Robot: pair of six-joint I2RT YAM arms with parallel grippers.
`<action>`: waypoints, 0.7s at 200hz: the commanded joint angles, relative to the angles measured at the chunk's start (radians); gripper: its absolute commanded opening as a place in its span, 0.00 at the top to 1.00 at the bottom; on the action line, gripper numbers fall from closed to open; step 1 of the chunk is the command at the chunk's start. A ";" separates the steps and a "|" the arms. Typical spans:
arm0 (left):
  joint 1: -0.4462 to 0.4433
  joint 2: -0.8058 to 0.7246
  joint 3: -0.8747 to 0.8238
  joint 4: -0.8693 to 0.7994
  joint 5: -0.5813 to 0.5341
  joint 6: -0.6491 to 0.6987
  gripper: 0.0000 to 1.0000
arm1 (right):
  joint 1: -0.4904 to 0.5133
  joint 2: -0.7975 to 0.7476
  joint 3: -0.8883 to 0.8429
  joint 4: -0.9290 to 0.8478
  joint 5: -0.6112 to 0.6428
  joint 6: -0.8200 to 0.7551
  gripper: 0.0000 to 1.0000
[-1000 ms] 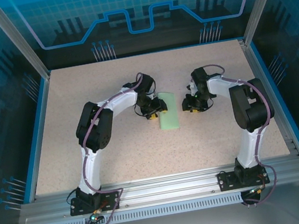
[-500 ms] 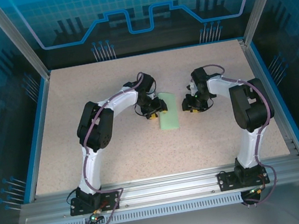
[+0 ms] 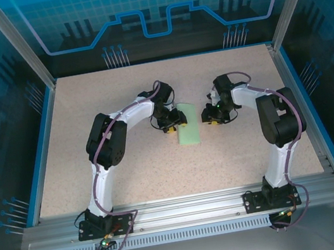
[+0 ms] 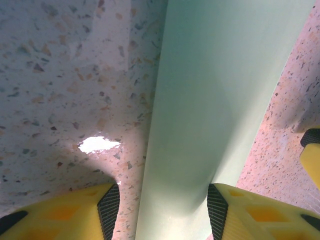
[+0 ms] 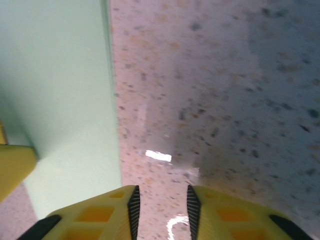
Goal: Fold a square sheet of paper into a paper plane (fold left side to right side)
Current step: First fold in half a square sheet of paper at the center of the table.
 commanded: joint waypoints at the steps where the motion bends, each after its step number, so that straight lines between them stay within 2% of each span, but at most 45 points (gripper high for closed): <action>1: -0.028 0.068 0.010 -0.023 -0.003 0.024 0.46 | 0.007 -0.027 -0.010 0.058 -0.105 0.038 0.75; 21: -0.028 0.067 0.011 -0.022 -0.004 0.023 0.46 | 0.018 -0.011 -0.009 0.087 -0.143 0.058 0.83; 38: -0.028 0.067 0.009 -0.025 -0.002 0.024 0.46 | 0.031 0.007 -0.003 0.094 -0.152 0.064 0.85; 140: -0.029 0.072 0.008 -0.033 -0.005 0.031 0.47 | 0.049 0.010 0.002 0.085 -0.108 0.076 0.85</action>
